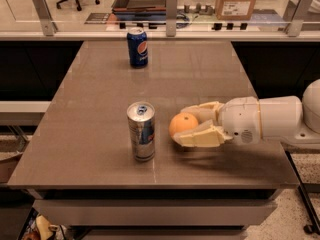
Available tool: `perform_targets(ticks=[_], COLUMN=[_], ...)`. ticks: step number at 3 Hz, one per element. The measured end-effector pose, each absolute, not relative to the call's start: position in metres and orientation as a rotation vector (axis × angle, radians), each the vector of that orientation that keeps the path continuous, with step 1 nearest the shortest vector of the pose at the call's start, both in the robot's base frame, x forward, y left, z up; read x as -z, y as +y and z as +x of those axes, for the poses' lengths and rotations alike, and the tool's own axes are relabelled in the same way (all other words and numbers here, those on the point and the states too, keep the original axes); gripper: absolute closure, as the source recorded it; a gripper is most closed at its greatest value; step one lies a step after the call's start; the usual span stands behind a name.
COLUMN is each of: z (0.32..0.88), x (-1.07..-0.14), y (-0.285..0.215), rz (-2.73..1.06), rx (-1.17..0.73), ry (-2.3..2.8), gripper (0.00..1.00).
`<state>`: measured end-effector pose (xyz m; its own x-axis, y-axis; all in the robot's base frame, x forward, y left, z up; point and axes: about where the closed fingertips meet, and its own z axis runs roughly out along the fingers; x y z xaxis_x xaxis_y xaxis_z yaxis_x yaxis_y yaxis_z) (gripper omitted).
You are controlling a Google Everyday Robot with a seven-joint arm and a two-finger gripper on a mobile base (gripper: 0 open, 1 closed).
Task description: Move orange near redbull can
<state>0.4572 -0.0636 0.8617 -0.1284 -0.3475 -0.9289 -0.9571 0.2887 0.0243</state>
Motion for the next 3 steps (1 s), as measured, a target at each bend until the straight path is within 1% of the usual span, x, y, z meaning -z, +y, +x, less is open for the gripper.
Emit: perform_targets(ticks=[1, 3], z=[0.4576, 0.4565], x=[-0.8625, -0.8632], y=[-0.0620, -0.0580], rz=[-1.213, -1.221], rx=[-0.850, -0.853], ry=[1.655, 1.651], gripper=[0.82, 0.36])
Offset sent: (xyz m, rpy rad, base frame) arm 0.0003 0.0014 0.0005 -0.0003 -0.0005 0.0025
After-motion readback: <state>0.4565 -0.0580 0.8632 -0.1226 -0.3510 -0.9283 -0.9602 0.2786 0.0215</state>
